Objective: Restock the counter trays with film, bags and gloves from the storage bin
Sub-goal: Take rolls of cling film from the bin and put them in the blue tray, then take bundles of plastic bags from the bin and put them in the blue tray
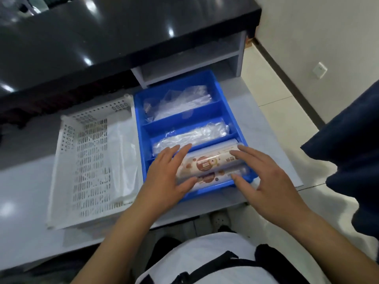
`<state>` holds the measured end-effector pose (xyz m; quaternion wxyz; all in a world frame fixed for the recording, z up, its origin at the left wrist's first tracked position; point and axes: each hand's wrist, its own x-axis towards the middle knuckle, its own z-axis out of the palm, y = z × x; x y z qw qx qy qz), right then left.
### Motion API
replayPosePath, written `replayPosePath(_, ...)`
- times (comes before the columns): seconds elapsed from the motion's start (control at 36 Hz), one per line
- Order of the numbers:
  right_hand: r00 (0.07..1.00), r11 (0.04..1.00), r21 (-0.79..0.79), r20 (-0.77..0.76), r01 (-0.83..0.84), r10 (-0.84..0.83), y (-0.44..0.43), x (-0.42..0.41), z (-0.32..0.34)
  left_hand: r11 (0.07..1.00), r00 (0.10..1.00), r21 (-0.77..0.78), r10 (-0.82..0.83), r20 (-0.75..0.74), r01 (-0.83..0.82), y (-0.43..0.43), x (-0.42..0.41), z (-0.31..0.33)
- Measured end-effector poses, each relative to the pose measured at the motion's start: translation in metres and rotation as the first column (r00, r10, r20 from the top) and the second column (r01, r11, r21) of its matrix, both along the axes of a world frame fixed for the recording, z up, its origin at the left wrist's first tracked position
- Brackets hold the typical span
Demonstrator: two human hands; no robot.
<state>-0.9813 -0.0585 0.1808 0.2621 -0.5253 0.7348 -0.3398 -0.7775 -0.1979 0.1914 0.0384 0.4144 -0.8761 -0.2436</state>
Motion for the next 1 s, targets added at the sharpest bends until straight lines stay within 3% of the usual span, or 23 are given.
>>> replayPosePath(0.31,0.958,0.953,-0.151,-0.161,-0.262,0.237,-0.011,0.079,0.037,0.932,0.927,0.040,0.363,-0.099,-0.361,0.068,0.125,0.008)
replayPosePath(0.56,0.850,0.885,0.072,-0.252,-0.461,0.463,0.011,0.191,0.035,0.853,0.853,0.137,0.516,-0.074,-0.504,0.138,0.231,-0.005)
replayPosePath(0.83,0.625,0.664,0.230,-0.223,-0.712,0.748,0.060,0.328,0.012,0.672,0.685,0.214,0.728,-0.018,-0.708,0.250,0.360,-0.036)
replayPosePath(1.0,0.394,0.454,0.277,-0.247,-0.847,0.885,0.068,0.409,0.018,0.477,0.485,0.288,0.873,-0.048,-0.830,0.305,0.423,-0.041)
